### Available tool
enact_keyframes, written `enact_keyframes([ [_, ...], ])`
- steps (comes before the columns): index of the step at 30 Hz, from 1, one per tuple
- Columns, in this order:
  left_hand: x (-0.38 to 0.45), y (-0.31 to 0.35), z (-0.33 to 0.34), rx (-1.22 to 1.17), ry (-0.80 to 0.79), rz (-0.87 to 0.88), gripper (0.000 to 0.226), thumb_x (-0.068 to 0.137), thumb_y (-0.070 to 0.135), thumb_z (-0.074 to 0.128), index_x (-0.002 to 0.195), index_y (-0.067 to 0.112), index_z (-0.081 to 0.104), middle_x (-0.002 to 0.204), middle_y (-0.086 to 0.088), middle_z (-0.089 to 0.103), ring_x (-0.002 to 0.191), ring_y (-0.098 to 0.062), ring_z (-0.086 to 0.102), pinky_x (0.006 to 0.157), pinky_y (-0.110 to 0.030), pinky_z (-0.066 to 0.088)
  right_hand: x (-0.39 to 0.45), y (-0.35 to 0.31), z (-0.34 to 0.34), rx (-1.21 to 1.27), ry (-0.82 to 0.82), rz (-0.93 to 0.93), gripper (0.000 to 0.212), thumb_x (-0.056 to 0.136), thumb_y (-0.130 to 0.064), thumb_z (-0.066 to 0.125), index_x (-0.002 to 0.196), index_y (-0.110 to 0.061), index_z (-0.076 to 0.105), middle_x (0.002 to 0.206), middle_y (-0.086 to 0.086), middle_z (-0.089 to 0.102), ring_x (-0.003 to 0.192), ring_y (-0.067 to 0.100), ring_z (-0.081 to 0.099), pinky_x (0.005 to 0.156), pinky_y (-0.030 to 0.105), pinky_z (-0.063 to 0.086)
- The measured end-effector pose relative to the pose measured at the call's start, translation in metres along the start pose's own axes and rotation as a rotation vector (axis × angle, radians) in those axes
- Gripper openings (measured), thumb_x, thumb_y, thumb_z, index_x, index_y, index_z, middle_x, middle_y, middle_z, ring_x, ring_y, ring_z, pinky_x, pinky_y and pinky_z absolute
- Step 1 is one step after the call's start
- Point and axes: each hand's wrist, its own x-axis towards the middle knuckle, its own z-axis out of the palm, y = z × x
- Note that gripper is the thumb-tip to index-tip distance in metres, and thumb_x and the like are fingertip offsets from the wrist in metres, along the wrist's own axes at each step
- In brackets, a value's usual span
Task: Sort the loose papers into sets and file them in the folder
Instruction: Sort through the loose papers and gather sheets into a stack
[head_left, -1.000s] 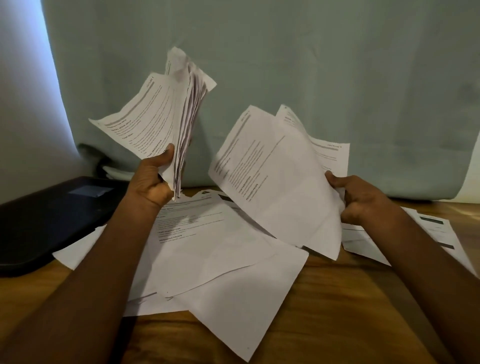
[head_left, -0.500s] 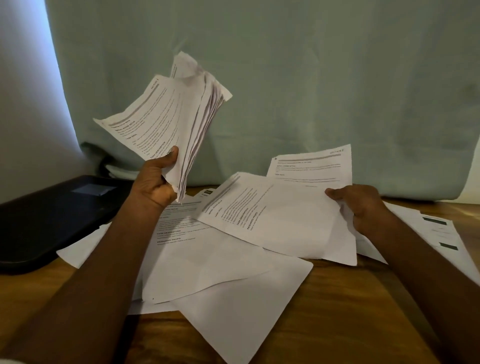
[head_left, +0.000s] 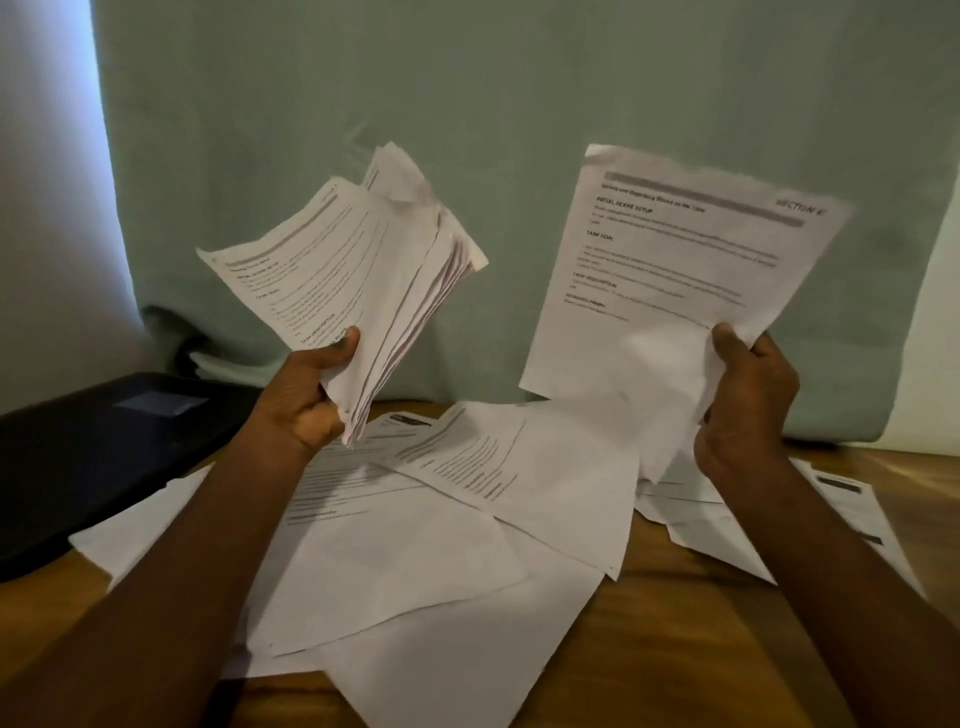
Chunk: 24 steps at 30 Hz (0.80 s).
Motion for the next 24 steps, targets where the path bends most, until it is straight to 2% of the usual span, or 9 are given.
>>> enact_keyframes([
  [4,-0.002,-0.005,0.002,0.021,-0.029,-0.030,0.033,0.101,-0.001,0.050,0.128,0.011,0.065,0.110,-0.008,0.076,0.092,-0.020,0.076,0.066,-0.031,0.063,0.000,0.003,-0.002,-0.003,0.025,0.100,0.014,0.093,-0.012,0.071,0.099,-0.023,0.075,0.106,-0.004,0.076,0.106,0.021,0.071,0.095,0.038,0.058],
  [8,-0.001,-0.010,0.002,0.072,-0.052,-0.091,0.032,0.102,0.002,0.049,0.126,0.012,0.067,0.111,-0.008,0.075,0.092,-0.020,0.076,0.066,-0.032,0.063,0.004,0.004,-0.008,-0.051,0.062,0.067,0.014,0.095,-0.010,0.069,0.093,-0.024,0.073,0.094,-0.010,0.073,0.086,0.007,0.069,0.085,0.025,0.058],
  [10,0.001,-0.015,0.001,0.087,-0.069,-0.119,0.031,0.103,0.002,0.049,0.117,0.012,0.075,0.114,-0.009,0.074,0.095,-0.021,0.075,0.072,-0.037,0.065,0.005,0.003,-0.008,-0.092,0.068,0.014,0.007,0.095,-0.010,0.067,0.093,-0.013,0.073,0.087,-0.011,0.069,0.076,0.000,0.064,0.078,0.019,0.054],
  [13,0.000,-0.028,0.004,0.165,-0.091,-0.166,0.037,0.099,0.004,0.055,0.133,0.014,0.067,0.129,-0.010,0.070,0.112,-0.025,0.070,0.089,-0.044,0.061,0.004,0.007,-0.008,-0.232,0.081,-0.146,0.015,0.098,-0.009,0.062,0.096,0.003,0.070,0.081,-0.008,0.064,0.068,-0.004,0.056,0.075,0.020,0.051],
  [17,-0.001,-0.041,0.009,0.247,-0.096,-0.202,0.055,0.088,0.006,0.064,0.142,0.013,0.059,0.138,-0.011,0.065,0.129,-0.028,0.060,0.096,-0.046,0.056,-0.003,0.008,-0.012,-0.652,0.145,-0.592,0.030,0.103,-0.017,0.056,0.131,-0.020,0.067,0.116,-0.003,0.073,0.093,0.003,0.063,0.086,0.025,0.055],
  [19,-0.002,-0.044,0.009,0.264,-0.097,-0.214,0.057,0.087,0.007,0.066,0.143,0.013,0.059,0.141,-0.012,0.063,0.131,-0.031,0.058,0.098,-0.048,0.055,-0.004,0.011,-0.019,-0.867,0.029,-0.926,0.047,0.098,-0.007,0.061,0.141,-0.025,0.059,0.127,-0.001,0.070,0.102,0.012,0.065,0.088,0.032,0.053],
  [21,-0.003,-0.045,0.008,0.278,-0.094,-0.209,0.062,0.083,0.009,0.074,0.143,0.014,0.059,0.142,-0.012,0.062,0.133,-0.031,0.057,0.100,-0.051,0.053,-0.005,0.022,-0.027,-1.053,-0.178,-1.067,0.063,0.086,0.006,0.059,0.142,-0.024,0.058,0.135,-0.001,0.066,0.116,0.021,0.063,0.097,0.043,0.049],
  [22,-0.002,-0.044,0.007,0.281,-0.097,-0.206,0.070,0.077,0.011,0.083,0.143,0.014,0.059,0.142,-0.012,0.062,0.133,-0.031,0.057,0.101,-0.052,0.052,-0.008,0.029,-0.029,-1.157,-0.281,-1.027,0.066,0.083,0.007,0.058,0.142,-0.024,0.057,0.135,0.000,0.065,0.117,0.024,0.063,0.098,0.044,0.047],
  [24,-0.002,-0.042,0.006,0.279,-0.097,-0.200,0.081,0.069,0.012,0.092,0.143,0.015,0.059,0.143,-0.011,0.061,0.133,-0.031,0.057,0.102,-0.053,0.052,-0.014,0.042,-0.035,-1.371,-0.477,-0.738,0.060,0.086,-0.001,0.056,0.141,-0.028,0.058,0.129,0.000,0.068,0.111,0.027,0.065,0.089,0.038,0.048],
])
